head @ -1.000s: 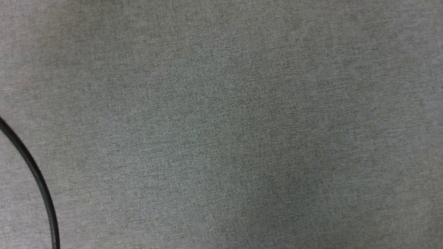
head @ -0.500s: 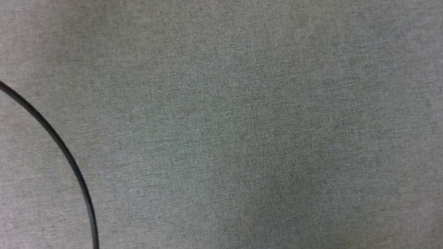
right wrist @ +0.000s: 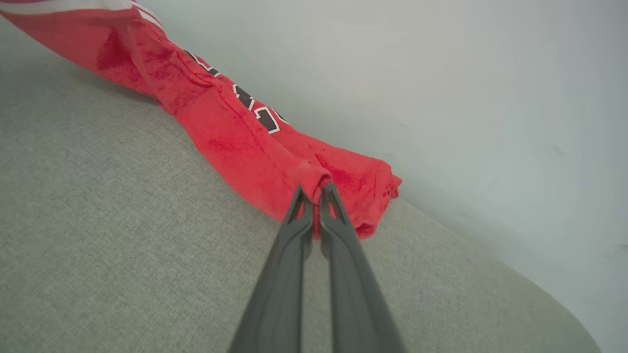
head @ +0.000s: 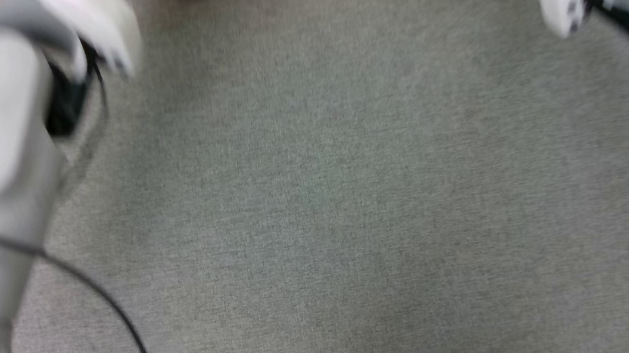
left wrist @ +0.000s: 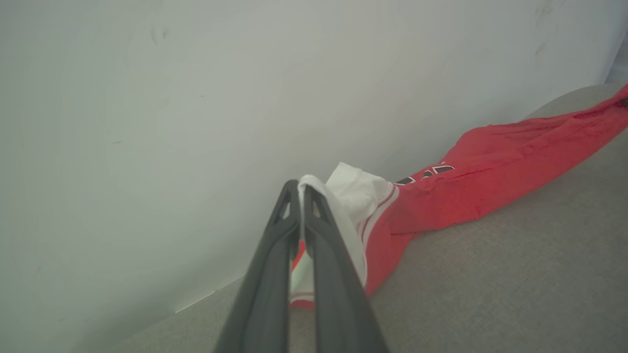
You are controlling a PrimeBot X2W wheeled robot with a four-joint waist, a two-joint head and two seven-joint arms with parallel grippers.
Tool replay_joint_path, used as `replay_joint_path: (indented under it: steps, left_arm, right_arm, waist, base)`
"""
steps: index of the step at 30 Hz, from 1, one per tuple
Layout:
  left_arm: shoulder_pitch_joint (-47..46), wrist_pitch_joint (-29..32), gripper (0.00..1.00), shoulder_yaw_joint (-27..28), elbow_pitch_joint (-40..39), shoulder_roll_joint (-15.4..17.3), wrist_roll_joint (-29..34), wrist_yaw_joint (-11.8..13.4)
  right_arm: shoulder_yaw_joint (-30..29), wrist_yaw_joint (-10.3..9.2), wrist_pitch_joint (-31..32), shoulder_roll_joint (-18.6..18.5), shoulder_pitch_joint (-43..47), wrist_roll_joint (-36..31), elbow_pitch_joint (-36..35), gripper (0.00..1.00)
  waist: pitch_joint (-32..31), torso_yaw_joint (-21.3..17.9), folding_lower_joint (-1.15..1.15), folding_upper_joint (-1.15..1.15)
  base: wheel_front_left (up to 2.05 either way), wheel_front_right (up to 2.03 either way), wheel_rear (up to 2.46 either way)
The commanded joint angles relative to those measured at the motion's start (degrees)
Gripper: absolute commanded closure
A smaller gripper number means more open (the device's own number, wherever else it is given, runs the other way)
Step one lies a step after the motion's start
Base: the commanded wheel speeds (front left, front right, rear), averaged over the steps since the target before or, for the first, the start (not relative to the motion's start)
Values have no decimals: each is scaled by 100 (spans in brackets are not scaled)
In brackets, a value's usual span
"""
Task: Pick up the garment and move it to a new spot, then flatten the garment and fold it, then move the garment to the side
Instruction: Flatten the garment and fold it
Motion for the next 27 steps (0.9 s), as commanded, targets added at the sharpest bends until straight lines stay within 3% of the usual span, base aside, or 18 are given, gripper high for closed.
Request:
replay_joint_path:
  steps: [1, 11, 18, 24, 27]
  left_arm:
    - [269, -9, 100, -18, -97, 40, -32, 46]
    - [3227, 87, 100, 43, -1759, 781, -756, 888]
    - [5176, 205, 100, 39, -3054, 1334, -1211, 1675]
    - [6553, 145, 100, 31, -3801, 1489, -1665, 2267]
    - [7156, 72, 100, 1, -4036, 1526, -1862, 2449]
  right_arm:
    - [74, -4, -57, -62, 188, 68, -33, 100]
    - [653, -4, -403, -525, 1702, 864, -462, 100]
    - [941, -3, -597, -1054, 2855, 1330, -834, 100]
    - [1057, -4, -733, -1513, 3918, 1625, -1360, 100]
    - [1034, -4, -780, -1681, 4432, 1717, -1586, 100]
  waist:
    - [-207, -46, 0, 0]
    - [-1059, -160, 0, 0]
    - [-1626, -121, 0, 0]
    - [-2069, -85, 0, 0]
    - [-2264, -88, 0, 0]
  base:
    - [0, 0, 0]
    - [0, 0, 0]
    - [0, 0, 0]
    - [0, 0, 0]
    - [0, 0, 0]
